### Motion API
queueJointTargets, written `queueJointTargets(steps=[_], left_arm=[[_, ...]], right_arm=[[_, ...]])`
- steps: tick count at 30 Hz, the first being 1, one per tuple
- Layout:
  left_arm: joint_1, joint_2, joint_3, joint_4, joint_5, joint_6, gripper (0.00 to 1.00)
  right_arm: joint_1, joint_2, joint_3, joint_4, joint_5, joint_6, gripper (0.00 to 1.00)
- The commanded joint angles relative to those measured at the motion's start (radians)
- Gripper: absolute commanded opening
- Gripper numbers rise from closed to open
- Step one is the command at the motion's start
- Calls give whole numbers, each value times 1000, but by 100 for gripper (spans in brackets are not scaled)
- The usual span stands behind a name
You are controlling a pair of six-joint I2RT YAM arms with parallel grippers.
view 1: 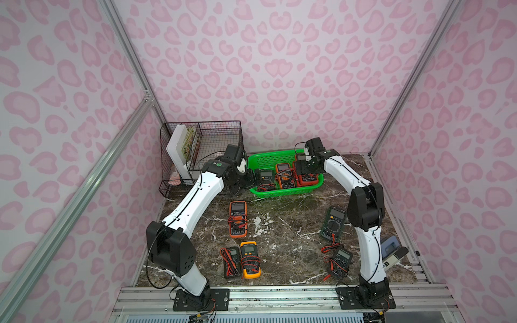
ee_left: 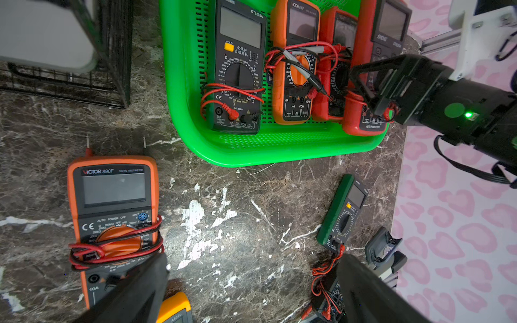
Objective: Put the multimeter into the basket
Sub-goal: Place the multimeter in the basket.
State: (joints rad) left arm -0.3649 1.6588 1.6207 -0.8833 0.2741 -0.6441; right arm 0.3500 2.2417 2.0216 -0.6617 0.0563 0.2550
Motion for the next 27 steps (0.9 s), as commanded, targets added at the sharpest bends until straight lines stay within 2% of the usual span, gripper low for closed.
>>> queueJointTargets(steps=[1,2,4,5,10,12,13,14,15,16,17,19,21,27], left_arm=[[0,2,-13,26,12,3,99],[0,5,-12,25,19,3,99],[-3,6,-20,30,18,0,98],[-3,7,-21,32,22,-5,99],[-5,16,-11,33,27,-1,98],[-5,19,-8,32,25,0,99],[-5,19,-7,33,24,0,98],[-6,22,-4,34,27,0,99],[-5,25,0,31,27,1,99],[-6,26,2,28,26,3,98],[-5,26,-2,32,25,2,98],[-5,34,4,33,32,6,99],[-5,43,15,31,28,11,98],[-4,129,121,38,24,27,99]], right_arm=[[-23,13,43,8,-17,-18,100],[-23,10,60,-2,-45,-14,100],[-13,-17,-1,68,-16,-27,100],[-15,-12,28,47,-54,-31,100],[-3,-3,80,43,-58,-7,100],[6,-16,23,102,-41,-24,100],[5,0,38,95,-51,-22,100],[4,30,122,20,-49,-14,99],[13,38,153,-30,-17,-18,99],[38,0,67,48,77,-52,100],[47,-14,12,114,114,-47,100],[20,33,138,-2,-5,-6,100],[29,38,141,3,47,-18,100],[19,43,154,-12,-22,-2,100]])
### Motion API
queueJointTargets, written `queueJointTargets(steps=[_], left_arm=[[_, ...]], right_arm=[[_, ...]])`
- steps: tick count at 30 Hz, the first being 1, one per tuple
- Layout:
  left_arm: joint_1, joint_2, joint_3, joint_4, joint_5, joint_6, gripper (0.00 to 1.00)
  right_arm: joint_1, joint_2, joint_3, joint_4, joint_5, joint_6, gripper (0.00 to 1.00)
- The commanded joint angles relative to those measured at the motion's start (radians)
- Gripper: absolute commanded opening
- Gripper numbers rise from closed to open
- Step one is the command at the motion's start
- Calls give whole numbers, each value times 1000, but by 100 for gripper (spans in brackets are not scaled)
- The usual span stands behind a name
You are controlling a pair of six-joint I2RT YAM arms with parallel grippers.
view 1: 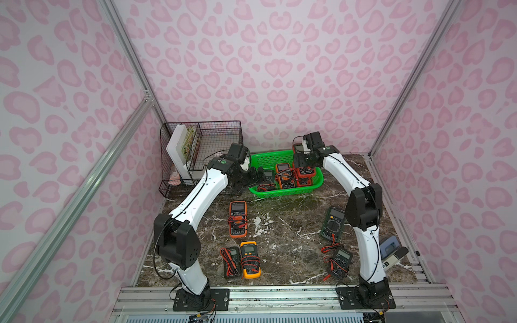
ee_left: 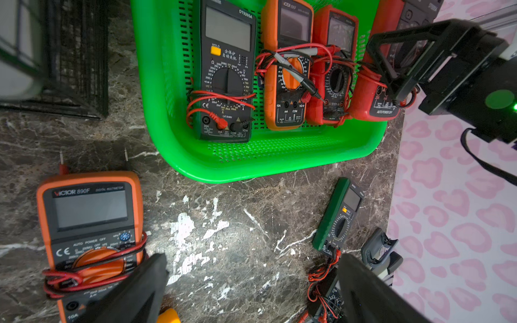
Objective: Put the multimeter into the basket
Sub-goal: Place the multimeter in the basket.
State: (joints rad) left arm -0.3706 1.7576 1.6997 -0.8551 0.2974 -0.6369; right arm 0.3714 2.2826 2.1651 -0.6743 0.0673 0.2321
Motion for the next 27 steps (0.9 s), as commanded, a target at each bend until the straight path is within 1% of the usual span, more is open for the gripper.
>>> queueJointTargets(steps=[1,3,4,9,13,16,19,23,27], left_arm=[[2,56,73,8,0,22,98],[4,111,144,4,6,25,99],[4,145,182,4,8,30,99],[15,311,369,7,27,32,98],[18,448,520,40,69,-5,99],[19,538,609,91,96,-60,99],[18,606,654,180,126,-127,99],[11,671,664,311,161,-220,99],[-8,733,720,347,166,-251,99]], right_arm=[[-7,4,11,-8,-44,29,100],[-17,3,12,-28,-78,44,100],[-18,26,11,-36,-84,49,100],[-22,22,-7,-50,-69,35,100],[-28,20,-17,-70,-61,23,100],[-29,20,-18,-80,-56,16,100],[-31,27,-19,-93,-52,10,99],[-31,37,-25,-102,-46,4,100],[-34,37,-43,-102,-53,7,99]])
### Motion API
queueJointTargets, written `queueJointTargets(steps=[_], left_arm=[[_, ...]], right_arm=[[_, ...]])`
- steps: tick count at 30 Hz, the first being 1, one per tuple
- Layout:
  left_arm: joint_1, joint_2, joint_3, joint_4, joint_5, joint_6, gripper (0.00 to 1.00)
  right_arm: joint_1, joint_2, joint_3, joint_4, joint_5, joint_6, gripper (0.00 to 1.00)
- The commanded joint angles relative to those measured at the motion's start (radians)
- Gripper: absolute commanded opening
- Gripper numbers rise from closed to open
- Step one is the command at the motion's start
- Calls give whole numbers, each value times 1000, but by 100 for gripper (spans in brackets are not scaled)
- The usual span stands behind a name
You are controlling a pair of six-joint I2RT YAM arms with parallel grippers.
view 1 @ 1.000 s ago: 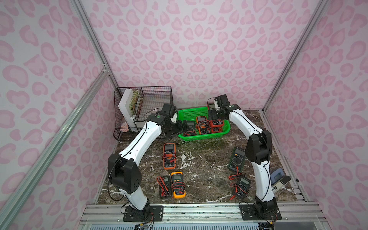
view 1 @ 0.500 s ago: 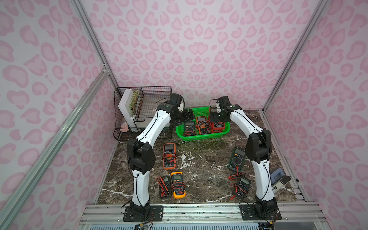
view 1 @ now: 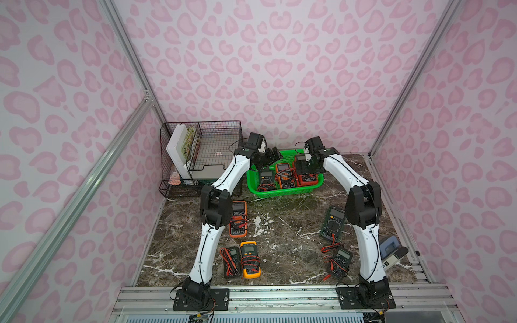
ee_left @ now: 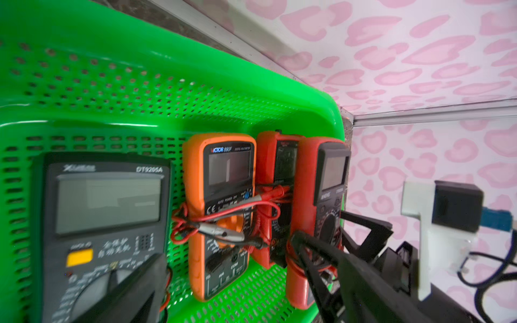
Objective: Put the multimeter into the basket
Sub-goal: Place the multimeter in the basket.
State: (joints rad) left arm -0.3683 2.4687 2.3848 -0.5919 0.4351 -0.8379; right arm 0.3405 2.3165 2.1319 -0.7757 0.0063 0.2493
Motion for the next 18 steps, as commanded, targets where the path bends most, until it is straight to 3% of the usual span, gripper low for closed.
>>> queueJointTargets(steps=[1,18], left_arm=[[-13,36,45,91,26,-57,98],[-52,165,106,206,-5,-160,99]], right_arm=[[-2,3,-15,1,4,-8,99],[4,27,6,-6,-32,34,100]])
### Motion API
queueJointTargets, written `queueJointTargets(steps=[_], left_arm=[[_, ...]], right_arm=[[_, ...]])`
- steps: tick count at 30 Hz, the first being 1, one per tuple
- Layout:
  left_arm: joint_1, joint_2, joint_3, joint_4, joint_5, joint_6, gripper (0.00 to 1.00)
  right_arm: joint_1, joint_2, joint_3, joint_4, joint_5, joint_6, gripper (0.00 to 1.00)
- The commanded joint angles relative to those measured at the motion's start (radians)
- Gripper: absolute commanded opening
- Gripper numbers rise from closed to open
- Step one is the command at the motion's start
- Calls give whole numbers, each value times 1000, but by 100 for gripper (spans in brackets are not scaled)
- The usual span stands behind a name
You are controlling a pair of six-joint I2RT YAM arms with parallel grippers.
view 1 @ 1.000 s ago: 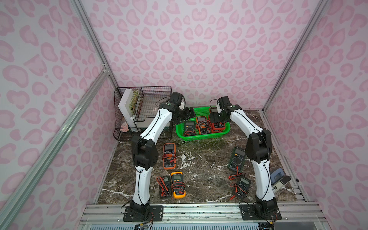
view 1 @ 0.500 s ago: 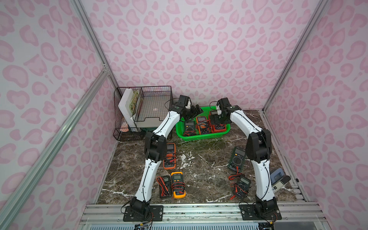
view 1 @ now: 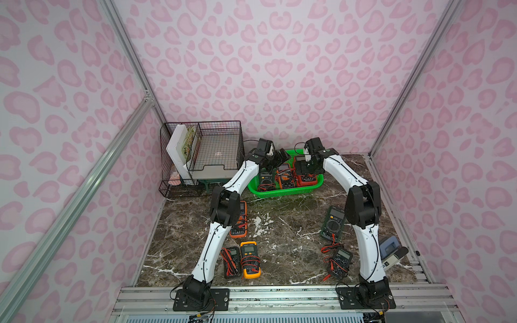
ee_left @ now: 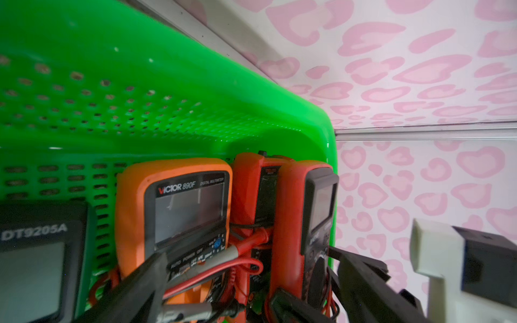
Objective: Put the multimeter into the basket
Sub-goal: Place the multimeter in the basket.
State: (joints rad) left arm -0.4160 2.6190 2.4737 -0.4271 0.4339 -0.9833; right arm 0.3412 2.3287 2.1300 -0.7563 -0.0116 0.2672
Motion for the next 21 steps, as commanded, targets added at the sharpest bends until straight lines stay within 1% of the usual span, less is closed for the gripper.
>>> queueJointTargets(steps=[1,5,13,21], left_arm=[[-6,19,17,48,-4,-21,99],[-12,48,33,81,8,-40,98],[-33,75,47,47,-19,-36,98],[-63,99,49,-59,-42,-3,98]], right_arm=[[2,17,12,-27,-14,18,100],[4,25,24,-41,-12,17,100],[4,24,31,-48,-9,16,100],[2,56,156,-93,-17,23,100]])
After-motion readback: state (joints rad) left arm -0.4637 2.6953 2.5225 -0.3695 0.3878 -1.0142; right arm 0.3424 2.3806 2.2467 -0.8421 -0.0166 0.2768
